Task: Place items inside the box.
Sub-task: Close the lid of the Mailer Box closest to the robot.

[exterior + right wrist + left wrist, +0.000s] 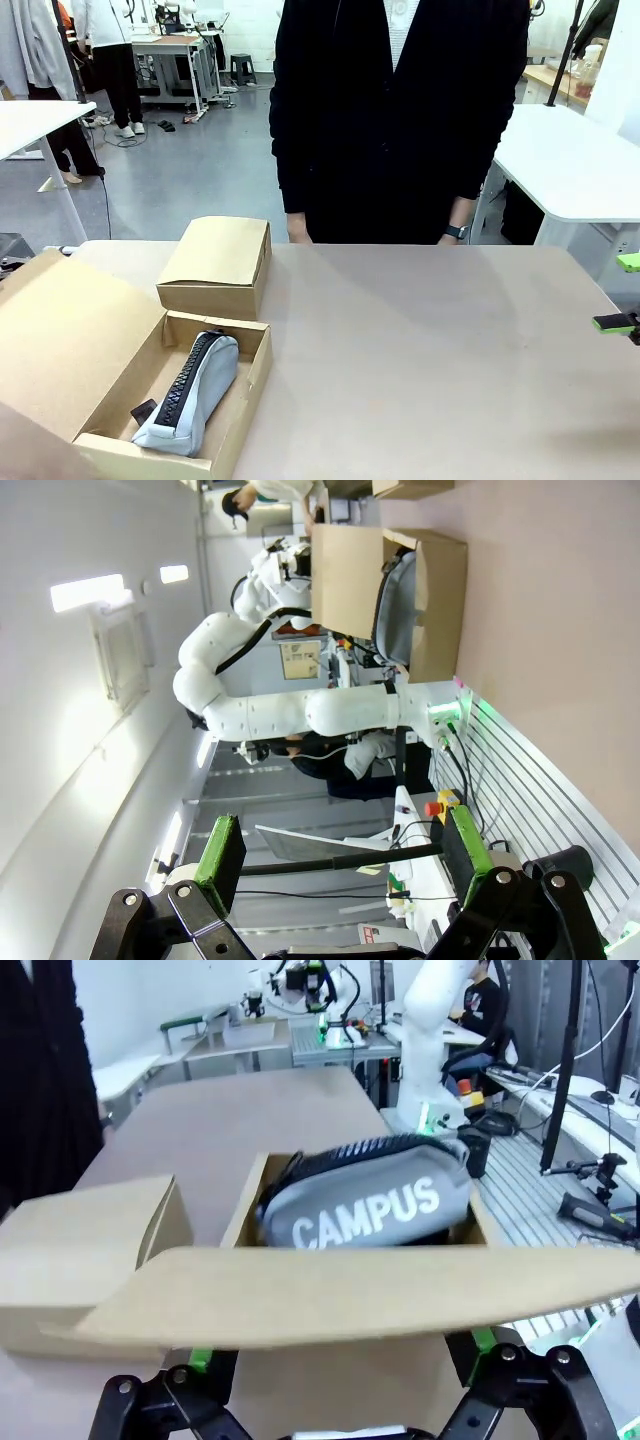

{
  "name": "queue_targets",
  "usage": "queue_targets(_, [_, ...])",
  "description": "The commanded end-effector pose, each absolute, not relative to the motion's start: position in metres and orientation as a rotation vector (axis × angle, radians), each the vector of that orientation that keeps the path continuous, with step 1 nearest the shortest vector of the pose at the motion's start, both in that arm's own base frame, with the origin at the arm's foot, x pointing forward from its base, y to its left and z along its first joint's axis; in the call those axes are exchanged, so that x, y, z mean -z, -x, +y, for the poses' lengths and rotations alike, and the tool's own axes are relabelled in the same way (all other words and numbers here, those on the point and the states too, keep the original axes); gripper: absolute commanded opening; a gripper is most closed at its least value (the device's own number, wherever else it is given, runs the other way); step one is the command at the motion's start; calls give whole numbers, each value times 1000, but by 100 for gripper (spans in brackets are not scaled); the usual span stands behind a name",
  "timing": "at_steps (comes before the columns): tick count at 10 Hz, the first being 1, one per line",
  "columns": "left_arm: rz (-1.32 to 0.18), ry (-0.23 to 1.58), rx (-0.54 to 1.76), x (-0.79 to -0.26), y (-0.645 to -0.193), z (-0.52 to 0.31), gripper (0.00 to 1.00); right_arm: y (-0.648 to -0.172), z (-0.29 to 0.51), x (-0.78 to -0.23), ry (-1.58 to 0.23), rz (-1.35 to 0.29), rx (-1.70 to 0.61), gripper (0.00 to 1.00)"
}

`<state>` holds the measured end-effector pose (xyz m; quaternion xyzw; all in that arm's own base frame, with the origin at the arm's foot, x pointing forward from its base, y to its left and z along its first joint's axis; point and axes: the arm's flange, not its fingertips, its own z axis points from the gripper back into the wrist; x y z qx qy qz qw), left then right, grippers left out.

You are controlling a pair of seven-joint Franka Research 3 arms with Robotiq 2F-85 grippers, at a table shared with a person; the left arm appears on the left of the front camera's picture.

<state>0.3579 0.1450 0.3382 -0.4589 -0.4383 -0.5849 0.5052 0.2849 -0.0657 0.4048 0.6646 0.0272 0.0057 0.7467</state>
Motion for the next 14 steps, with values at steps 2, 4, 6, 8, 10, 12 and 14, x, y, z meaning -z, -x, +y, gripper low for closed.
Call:
queue_targets(2, [-1148,1078,1461,-319,-321,119,100,-285,-66,-408,-1470,37,-28,100])
queue_targets(4, [-1107,1092,1508,-324,-308,86,100,-285,-66,-408,-1470,37,-28,100])
queue_targets(6, [-1056,1132,1562,-320,-297,37,100,-285,-66,-408,-1470,37,-28,100])
queue_targets(8, [-964,1137,1596,-295,-289,-22,100,-285,-66,-408,-1470,37,-28,100])
queue_targets(10, [-937,1104,1631,-282,-280,-56,100,-285,-66,-408,-1470,37,-28,100])
queue_targets(12, [-912,1095,1653,-285,-278,-61,100,-285,-66,-408,-1470,37,-28,100])
queue_targets(14, [-913,1092,1645,-286,-277,-58,100,-285,-66,-408,-1470,37,-28,100])
